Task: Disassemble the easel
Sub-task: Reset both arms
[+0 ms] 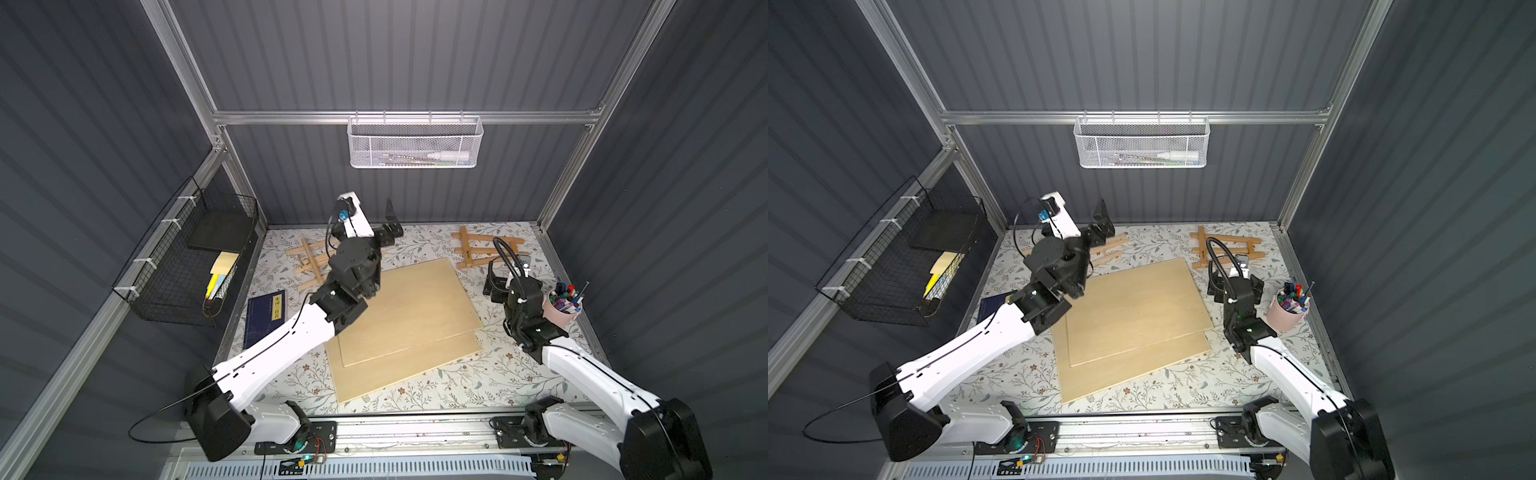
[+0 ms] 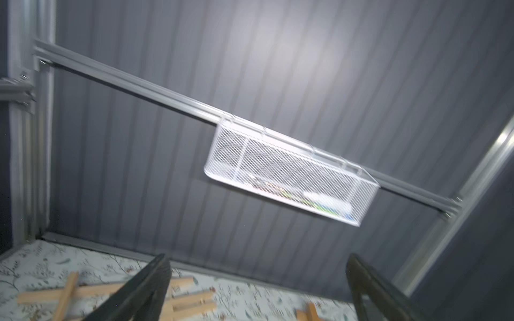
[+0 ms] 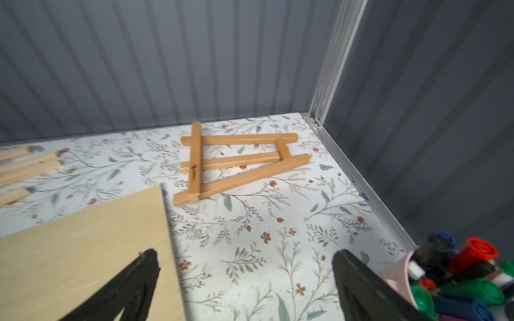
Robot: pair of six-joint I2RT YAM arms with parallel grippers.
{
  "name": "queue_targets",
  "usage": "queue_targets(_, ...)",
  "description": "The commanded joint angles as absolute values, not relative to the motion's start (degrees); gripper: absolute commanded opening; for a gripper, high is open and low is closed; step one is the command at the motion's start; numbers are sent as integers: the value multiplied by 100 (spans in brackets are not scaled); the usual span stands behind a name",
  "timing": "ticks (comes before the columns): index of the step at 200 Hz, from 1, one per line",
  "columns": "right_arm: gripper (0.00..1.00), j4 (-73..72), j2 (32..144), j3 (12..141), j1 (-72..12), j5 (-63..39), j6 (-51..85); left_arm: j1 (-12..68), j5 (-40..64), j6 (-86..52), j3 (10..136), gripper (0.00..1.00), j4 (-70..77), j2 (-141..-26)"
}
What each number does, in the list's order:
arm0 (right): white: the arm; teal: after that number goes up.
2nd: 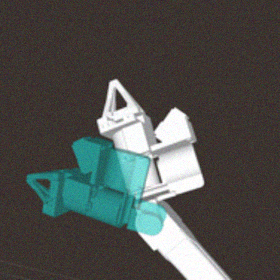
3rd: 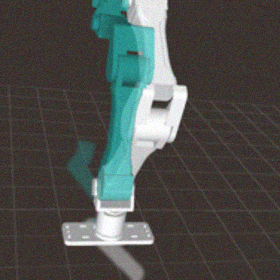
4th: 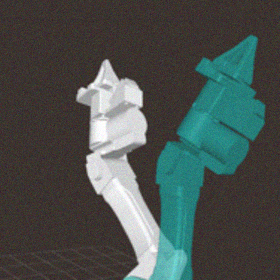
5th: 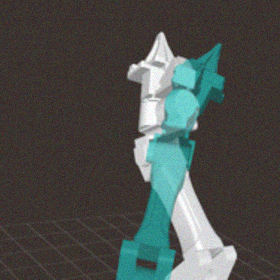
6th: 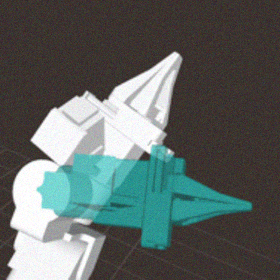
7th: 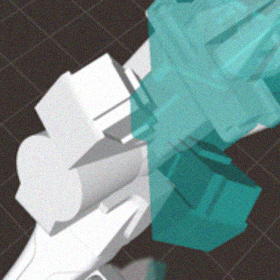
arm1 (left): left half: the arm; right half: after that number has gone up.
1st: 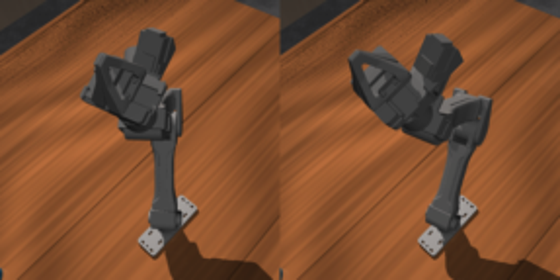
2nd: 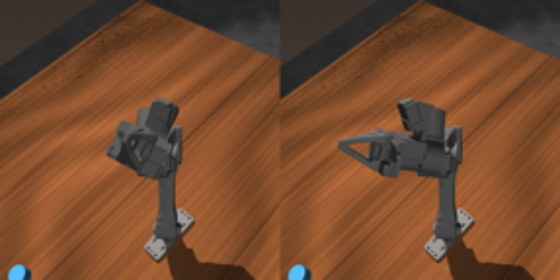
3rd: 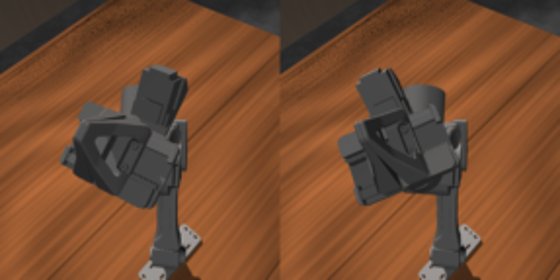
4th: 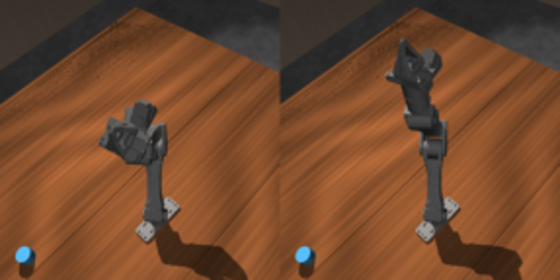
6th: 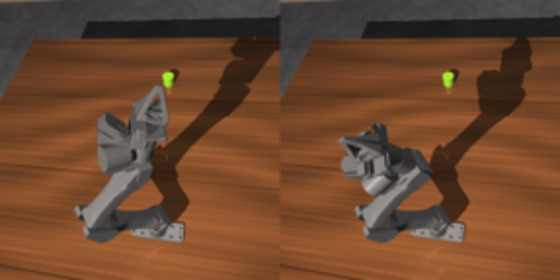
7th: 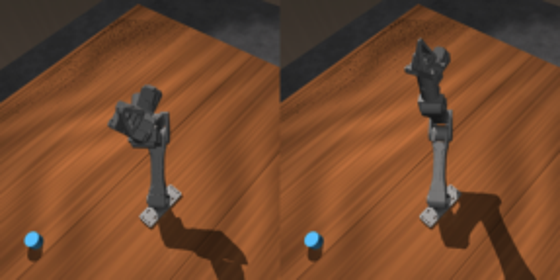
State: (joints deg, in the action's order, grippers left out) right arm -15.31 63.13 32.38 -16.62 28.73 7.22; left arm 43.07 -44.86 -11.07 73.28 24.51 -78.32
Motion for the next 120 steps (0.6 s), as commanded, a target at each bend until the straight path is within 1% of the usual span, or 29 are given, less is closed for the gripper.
queue_targets(1, 99, -1485, 6647, 3370, -1251, 2693, 950, 3750, -4261, -1025, 7118, 100, 3269, -7857)
queue_targets(20, 99, -1511, 6862, 3324, -914, 2538, 1235, 2919, -3664, -1418, 6343, 100, 3891, -7655)
queue_targets(36, 99, -1474, 6921, 3334, -755, 2521, 1318, 2262, -3546, -1860, 6044, 100, 3797, -7556)
queue_targets(49, 99, -1578, 7161, 3307, -741, 2601, 1213, 1901, -3487, -1956, 5683, 100, 3876, -7415)
queue_targets(68, 99, -2148, 7300, 3078, -738, 2641, 928, 1680, -3690, -1810, 5006, 100, 4179, -7143)
queue_targets(86, 99, -2495, 7479, 2945, -738, 2737, 748, 1419, -3769, -2242, 4480, 100, 3941, -6962)
queue_targets(99, 99, -2573, 7612, 2932, -743, 2787, 624, 1380, -3818, -2235, 3993, 100, 4119, -6825)
queue_targets(120, 99, -2983, 7781, 2732, -738, 2656, 290, 1380, -4280, -2013, 3581, 100, 4277, -6850)
